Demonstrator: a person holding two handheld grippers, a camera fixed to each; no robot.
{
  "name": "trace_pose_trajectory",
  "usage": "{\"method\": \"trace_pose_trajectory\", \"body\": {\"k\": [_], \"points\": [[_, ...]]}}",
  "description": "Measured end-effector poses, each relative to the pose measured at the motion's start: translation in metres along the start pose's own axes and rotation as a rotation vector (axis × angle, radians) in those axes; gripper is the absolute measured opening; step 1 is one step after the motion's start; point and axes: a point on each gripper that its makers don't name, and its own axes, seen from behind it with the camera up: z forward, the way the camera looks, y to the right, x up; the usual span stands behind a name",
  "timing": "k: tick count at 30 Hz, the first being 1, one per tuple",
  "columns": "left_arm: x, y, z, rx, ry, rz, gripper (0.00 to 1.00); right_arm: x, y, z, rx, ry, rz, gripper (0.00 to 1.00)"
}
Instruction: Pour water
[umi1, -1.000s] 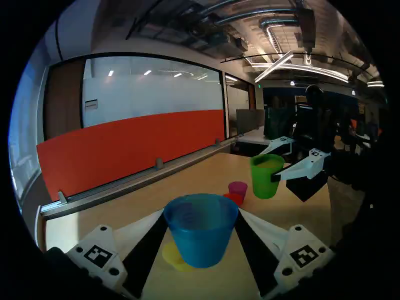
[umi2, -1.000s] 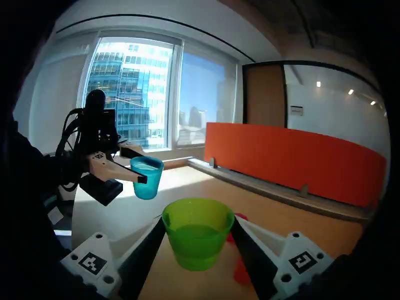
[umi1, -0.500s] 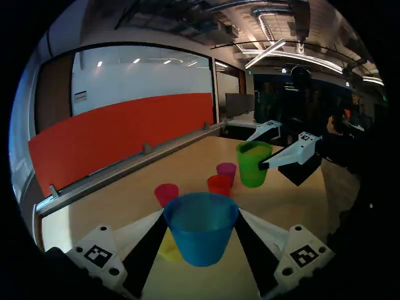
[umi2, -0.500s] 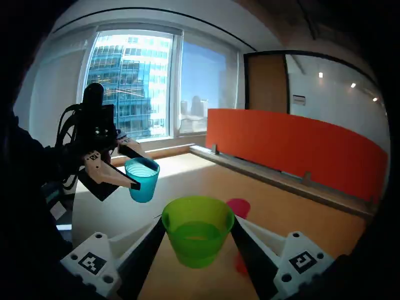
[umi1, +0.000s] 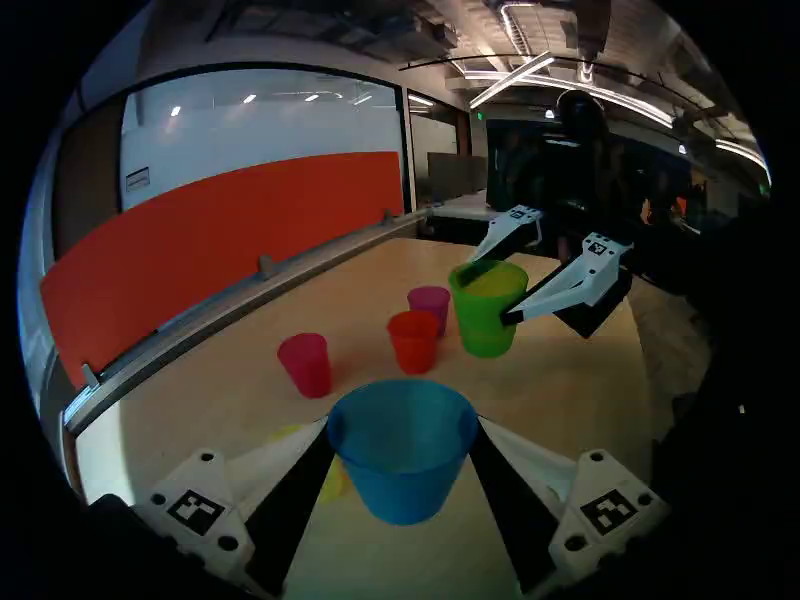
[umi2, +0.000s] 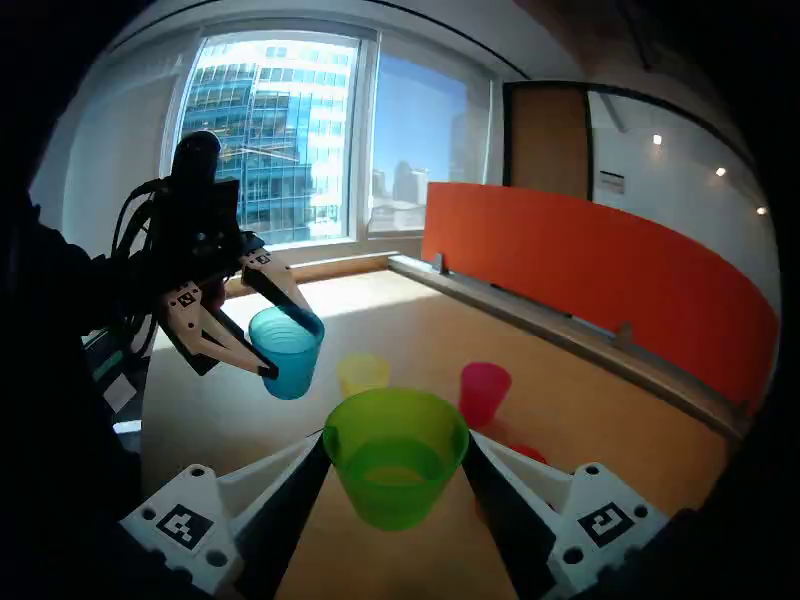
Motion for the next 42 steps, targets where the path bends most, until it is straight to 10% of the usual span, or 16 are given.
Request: {"method": "trace_pose_trajectory", "body": {"k": [42], "points": [[-0.096, -0.003, 0.036, -0.081, -0.233, -0.015, 0.88, -0.066, 0.0, 0.043, 0.052, -0.163, 0.007, 0.91]]}}
